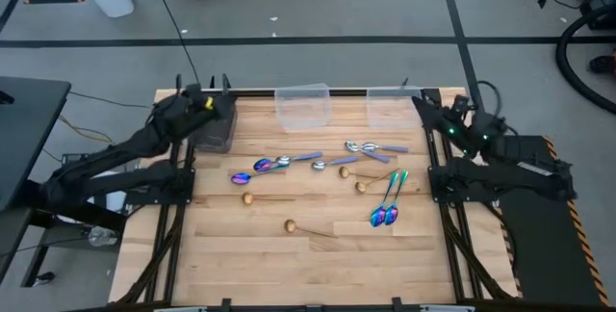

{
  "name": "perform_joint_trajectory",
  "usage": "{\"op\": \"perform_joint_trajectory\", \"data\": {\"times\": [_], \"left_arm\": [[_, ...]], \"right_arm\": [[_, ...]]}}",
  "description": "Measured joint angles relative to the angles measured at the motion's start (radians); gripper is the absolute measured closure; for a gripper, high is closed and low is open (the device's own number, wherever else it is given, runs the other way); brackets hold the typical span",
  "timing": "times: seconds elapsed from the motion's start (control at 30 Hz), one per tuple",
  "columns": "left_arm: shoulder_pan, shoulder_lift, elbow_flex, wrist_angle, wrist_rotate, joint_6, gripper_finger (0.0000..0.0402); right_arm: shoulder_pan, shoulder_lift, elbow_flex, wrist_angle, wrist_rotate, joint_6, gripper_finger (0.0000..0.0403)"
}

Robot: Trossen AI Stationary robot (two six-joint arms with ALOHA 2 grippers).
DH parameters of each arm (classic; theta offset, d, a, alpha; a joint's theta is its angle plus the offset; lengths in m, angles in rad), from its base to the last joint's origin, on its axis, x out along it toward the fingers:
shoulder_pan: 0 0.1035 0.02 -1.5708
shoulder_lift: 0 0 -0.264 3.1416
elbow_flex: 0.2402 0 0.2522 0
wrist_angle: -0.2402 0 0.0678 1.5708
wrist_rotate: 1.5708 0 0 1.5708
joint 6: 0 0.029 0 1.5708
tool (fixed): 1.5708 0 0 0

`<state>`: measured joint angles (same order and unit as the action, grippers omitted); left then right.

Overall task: Sort silverware by color (type)
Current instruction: Put the purple spoon into the left transparent bin

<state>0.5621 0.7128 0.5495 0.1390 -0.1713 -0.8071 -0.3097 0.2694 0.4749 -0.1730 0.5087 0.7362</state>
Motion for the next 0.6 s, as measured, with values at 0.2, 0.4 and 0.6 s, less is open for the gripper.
{"op": "perform_joint_trajectory", "data": {"times": [0.2,0.4,0.6], "left_arm": [[0.051,0.126,0.090,-0.040,0.102,0.014,0.0381],[0.059,0.169,0.166,-0.153,0.190,0.045,0.0332],[0.056,0.170,0.242,-0.316,0.237,0.121,0.0273]], "right_arm": [[-0.077,0.230,0.181,-0.254,-0.230,-0.109,0.0386],[-0.155,0.473,0.287,-0.420,-0.467,-0.244,0.0386],[-0.198,0.664,0.333,-0.455,-0.645,-0.400,0.0363]]}}
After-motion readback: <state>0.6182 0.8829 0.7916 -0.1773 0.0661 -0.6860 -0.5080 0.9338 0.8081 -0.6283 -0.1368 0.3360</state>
